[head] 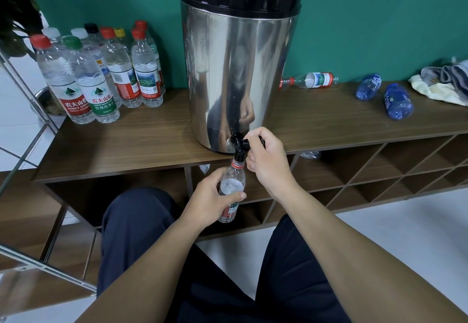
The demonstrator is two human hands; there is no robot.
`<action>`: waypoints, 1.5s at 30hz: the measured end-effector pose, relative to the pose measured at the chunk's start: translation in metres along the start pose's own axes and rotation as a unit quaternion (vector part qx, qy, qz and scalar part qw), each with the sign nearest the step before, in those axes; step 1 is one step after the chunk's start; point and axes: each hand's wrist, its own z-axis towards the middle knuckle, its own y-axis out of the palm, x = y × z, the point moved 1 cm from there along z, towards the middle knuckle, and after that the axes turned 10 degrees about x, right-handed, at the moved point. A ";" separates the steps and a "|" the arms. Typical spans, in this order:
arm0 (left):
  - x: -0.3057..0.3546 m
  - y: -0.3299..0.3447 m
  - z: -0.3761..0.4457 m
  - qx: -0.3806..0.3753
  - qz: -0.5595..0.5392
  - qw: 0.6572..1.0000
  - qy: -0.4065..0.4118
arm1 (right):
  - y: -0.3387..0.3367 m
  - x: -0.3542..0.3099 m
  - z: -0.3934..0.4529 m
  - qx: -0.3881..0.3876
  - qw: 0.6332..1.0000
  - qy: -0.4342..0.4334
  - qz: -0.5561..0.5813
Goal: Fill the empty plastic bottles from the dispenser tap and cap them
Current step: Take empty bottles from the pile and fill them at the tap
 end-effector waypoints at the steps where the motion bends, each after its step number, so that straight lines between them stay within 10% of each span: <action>1: 0.000 0.000 0.000 0.002 0.001 1.000 0.003 | 0.000 0.000 0.000 0.001 1.000 0.001 0.002; 45: 0.003 -0.001 -0.001 -0.002 0.011 1.000 -0.004 | 0.001 -0.004 -0.003 0.003 1.000 0.009 0.009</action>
